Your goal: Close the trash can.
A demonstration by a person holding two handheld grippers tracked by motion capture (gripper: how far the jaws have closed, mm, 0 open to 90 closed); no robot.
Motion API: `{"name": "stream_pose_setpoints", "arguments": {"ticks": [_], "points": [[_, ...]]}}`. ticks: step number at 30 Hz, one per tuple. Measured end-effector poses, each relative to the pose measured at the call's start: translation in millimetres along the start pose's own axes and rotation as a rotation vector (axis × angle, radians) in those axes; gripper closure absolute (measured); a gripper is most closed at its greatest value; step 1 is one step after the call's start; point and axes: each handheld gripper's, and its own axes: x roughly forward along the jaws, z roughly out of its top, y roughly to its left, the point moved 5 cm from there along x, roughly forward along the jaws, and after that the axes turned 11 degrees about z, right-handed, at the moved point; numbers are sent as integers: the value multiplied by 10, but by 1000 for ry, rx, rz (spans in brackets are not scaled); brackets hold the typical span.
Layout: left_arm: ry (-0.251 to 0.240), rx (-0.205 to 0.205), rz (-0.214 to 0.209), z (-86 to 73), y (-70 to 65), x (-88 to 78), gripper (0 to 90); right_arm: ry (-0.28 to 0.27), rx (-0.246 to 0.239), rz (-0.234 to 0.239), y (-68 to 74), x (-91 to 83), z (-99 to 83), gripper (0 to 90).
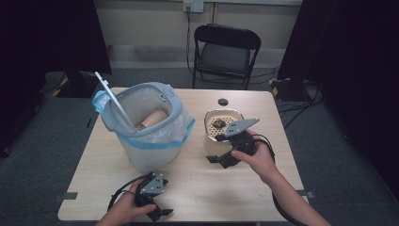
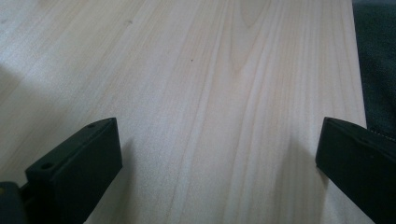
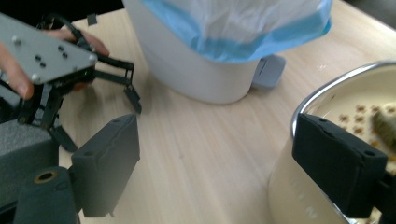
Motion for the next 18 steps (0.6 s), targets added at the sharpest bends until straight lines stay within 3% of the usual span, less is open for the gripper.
{"name": "stream_pose_setpoints", "arguments": {"ticks": [7,18], "points": [[0,-1,0,-1,-1,1,0,-1,14,13,69,7,-230,144],[-8,-5,-3,1,-4,5,0,22,18,-10,92,11,-549,144]]}}
